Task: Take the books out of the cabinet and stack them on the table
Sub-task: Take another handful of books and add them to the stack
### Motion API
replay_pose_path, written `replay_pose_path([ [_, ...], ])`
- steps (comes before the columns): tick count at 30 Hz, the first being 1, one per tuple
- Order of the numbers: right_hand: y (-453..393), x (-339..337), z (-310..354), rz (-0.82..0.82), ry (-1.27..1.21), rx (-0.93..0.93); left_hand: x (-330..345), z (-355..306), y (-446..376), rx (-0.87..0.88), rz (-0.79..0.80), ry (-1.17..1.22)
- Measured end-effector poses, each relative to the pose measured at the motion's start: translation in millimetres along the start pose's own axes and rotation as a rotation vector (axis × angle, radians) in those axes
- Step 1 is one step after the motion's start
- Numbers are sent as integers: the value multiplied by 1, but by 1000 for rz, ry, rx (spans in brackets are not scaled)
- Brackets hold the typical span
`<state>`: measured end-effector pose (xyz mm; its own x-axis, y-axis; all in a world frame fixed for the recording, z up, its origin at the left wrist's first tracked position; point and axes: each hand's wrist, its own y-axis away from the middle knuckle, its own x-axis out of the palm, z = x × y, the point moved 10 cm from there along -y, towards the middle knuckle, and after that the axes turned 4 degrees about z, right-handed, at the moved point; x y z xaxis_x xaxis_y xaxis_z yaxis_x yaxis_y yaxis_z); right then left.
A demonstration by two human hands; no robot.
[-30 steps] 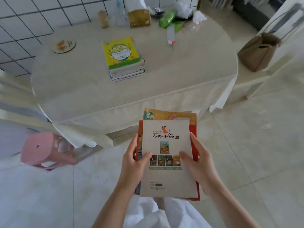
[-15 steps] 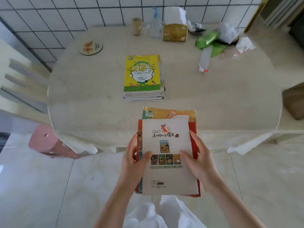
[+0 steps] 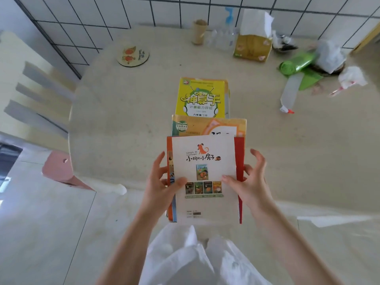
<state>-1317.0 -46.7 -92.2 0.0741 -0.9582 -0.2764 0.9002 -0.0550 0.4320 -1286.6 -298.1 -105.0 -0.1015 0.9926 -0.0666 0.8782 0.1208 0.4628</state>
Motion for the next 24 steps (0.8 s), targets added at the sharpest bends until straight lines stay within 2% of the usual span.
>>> replay_pose_path([
  [5,-35,18,26,75,-13,-11,-15,-28,-44,63,79,-134],
  [7,-46,20,36,53,33,-56,-21,-32,-62,85,91,-206],
  [15,-75,19,32,-101,153,-103,-25,-27,-103,155,26,-345],
  [24,-87,16,29,-80,190,-167,-18,-24,-109,200,-35,-393],
])
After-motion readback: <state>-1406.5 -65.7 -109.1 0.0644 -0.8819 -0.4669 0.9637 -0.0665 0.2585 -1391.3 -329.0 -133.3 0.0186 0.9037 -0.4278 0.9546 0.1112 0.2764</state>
